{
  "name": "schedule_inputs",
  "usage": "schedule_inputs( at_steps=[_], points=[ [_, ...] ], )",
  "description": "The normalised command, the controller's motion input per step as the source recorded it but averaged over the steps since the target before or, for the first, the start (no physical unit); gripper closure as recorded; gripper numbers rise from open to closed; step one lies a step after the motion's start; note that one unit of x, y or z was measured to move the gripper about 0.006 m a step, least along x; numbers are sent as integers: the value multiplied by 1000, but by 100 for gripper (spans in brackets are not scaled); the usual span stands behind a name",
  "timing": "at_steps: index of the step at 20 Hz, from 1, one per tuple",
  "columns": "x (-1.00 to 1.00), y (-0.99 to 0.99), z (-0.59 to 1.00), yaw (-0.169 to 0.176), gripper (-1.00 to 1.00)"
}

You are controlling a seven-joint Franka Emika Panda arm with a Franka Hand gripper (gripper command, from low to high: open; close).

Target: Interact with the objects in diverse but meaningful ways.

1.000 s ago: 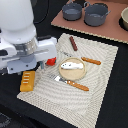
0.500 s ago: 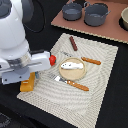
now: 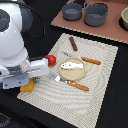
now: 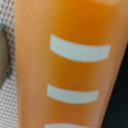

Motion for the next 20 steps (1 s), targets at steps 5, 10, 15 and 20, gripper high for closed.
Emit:
schedule_inputs(
  at_steps=[5,10,15,20],
  points=[
    [437,0,471,-40,100],
    [516,9,443,-2,100],
    [978,260,736,2,100],
    [1000,333,624,0,100]
  ],
)
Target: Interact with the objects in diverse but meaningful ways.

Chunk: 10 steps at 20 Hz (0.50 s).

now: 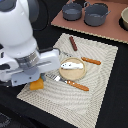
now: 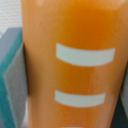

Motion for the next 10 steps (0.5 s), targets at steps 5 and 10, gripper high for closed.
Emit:
schedule_inputs(
  at_steps=[5,10],
  points=[
    [999,399,447,1,100],
    [997,487,245,7,100]
  ],
)
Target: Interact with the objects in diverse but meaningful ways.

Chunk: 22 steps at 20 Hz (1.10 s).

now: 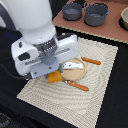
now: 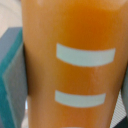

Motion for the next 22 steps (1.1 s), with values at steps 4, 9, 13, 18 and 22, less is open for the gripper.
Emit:
schedule_inputs(
  at_steps=[4,9,13,18,22],
  points=[
    [949,541,230,15,100],
    [919,626,262,25,100],
    [881,689,307,39,100],
    [825,711,241,42,100],
    [774,669,164,44,100]
  ],
)
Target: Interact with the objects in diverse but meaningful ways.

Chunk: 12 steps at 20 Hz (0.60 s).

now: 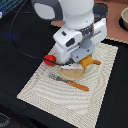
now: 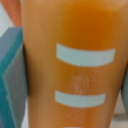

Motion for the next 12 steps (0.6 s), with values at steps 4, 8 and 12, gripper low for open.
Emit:
schedule_inputs(
  at_steps=[4,8,12],
  points=[
    [700,521,40,39,100],
    [637,424,0,33,100],
    [480,366,-13,37,100]
  ],
)
